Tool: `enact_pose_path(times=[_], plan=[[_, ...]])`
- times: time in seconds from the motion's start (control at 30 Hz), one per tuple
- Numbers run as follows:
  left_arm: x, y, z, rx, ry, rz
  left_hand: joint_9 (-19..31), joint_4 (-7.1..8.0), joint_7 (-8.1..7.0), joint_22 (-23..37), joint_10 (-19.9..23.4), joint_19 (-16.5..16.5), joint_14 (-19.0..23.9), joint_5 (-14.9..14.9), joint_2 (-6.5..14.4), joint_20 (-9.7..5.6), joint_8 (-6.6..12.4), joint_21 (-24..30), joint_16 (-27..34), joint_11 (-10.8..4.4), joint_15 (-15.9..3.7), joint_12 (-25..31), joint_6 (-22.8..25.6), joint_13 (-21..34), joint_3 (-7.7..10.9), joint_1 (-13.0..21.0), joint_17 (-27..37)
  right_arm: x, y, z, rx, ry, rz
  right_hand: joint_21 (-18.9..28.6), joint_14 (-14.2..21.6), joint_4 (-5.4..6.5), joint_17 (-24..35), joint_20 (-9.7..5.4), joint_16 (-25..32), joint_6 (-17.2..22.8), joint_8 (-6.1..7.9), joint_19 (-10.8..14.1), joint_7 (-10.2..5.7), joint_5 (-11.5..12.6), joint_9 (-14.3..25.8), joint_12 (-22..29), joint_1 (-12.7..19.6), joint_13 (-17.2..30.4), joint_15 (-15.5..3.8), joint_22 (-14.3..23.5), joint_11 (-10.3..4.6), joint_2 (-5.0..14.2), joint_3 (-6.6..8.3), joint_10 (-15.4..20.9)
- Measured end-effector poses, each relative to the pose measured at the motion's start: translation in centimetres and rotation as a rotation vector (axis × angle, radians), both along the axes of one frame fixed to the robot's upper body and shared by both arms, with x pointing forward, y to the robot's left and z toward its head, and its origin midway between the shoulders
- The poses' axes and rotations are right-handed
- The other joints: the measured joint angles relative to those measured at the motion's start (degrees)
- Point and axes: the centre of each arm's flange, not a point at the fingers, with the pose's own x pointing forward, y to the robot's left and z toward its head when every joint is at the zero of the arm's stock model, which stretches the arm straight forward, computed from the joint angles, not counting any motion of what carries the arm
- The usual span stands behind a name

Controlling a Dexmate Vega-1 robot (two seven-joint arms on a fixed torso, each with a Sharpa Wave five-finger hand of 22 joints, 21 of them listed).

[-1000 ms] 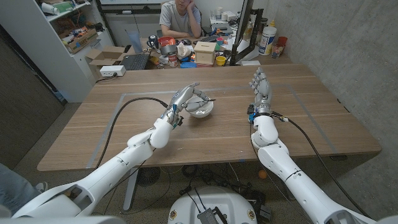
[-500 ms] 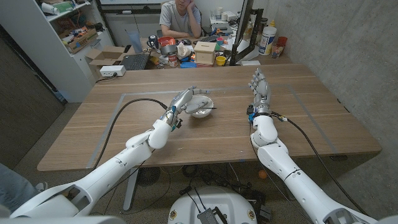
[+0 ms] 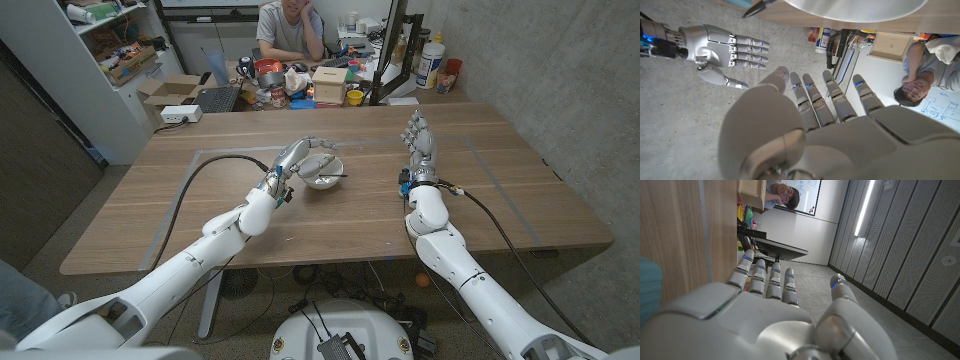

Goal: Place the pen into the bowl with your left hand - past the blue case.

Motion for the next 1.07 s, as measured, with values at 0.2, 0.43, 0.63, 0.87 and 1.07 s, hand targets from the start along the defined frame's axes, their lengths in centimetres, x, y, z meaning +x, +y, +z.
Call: enact_pose_path(times=[0.2,0.43,0.63,0.87,1.07], plan=[[-1.5,0.5,2.5,-0.015,0.001,0.037,0.0,1.33,0.51,0.0,-2.06,-0.33,-1.89,-0.07,0.63,-0.33,-1.11,0.0,-0.62,1.2,0.25,-0.74,-2.39,0.0,-0.52,-2.22,0.0,-0.6,-1.6,0.0,-0.039,-0.012,0.008,-0.44,0.0,0.25,0.0,0.0,0.0,0.0,0.0,0.0,0.0,0.0,0.0,0.0,0.0,0.0,0.0,0.0,-0.01,0.0,-0.25,-0.01],[-4.1,1.6,4.4,-0.095,-0.01,0.067,-0.26,3.66,1.73,0.0,-8.14,-1.7,-5.58,-0.73,0.66,-3.98,-3.78,-0.45,-1.32,3.36,0.24,-1.78,-9.21,-0.48,-1.91,-6.86,-0.17,-1.5,-4.1,0.3,-0.16,-0.047,0.039,-1.46,-1.94,0.56,0.0,-0.15,-0.45,-0.45,0.0,-1.03,0.43,0.0,0.0,-0.27,0.0,0.0,-0.01,0.0,0.19,0.0,-0.56,-0.72],[-6.3,2.2,5.0,-0.207,-0.021,0.059,-0.26,4.41,3.78,-0.15,-11.78,-3.03,-9.73,-0.73,-0.3,-6.91,-4.72,-0.67,-2.12,5.0,0.35,-2.05,-13.03,-1.23,-2.66,-8.83,-0.7,-2.5,-5.8,1.2,-0.269,-0.11,0.085,-1.68,-2.68,0.56,0.0,-0.2,-0.45,-1.45,0.0,-1.45,1.03,0.0,0.0,-0.67,-0.23,0.0,0.22,-0.01,0.19,-0.23,-1.04,-1.69],[-8.4,2.2,4.7,-0.343,-0.007,0.031,-0.25,4.76,4.28,-0.17,-12.38,-3.71,-10.63,-0.73,-0.12,-7.6,-4.72,-0.67,-2.11,5.6,0.22,-2.05,-13.53,-1.5,-3.01,-9.97,-0.7,-3.4,-7.7,2.4,-0.373,-0.174,0.143,-1.68,-2.68,0.56,0.0,-0.2,-0.45,-1.45,0.0,-1.45,1.03,0.0,0.0,-0.67,-0.24,0.0,0.22,-0.01,0.19,-0.23,-1.03,-1.69],[-9.6,1.4,3.9,-0.421,0.017,0.012,-0.25,5.11,4.59,-0.16,-12.38,-3.71,-10.94,-0.73,0.2,-7.59,-4.53,-0.89,-2.11,5.6,0.53,-1.75,-13.18,-1.57,-2.9,-10.29,-0.97,-3.6,-8.5,3.4,-0.43,-0.212,0.189,-1.68,-2.68,0.56,0.0,-0.2,-0.45,-1.45,0.0,-1.45,1.03,0.0,0.0,-0.67,-0.24,0.0,0.21,-0.01,0.18,-0.23,-1.03,-1.69]])
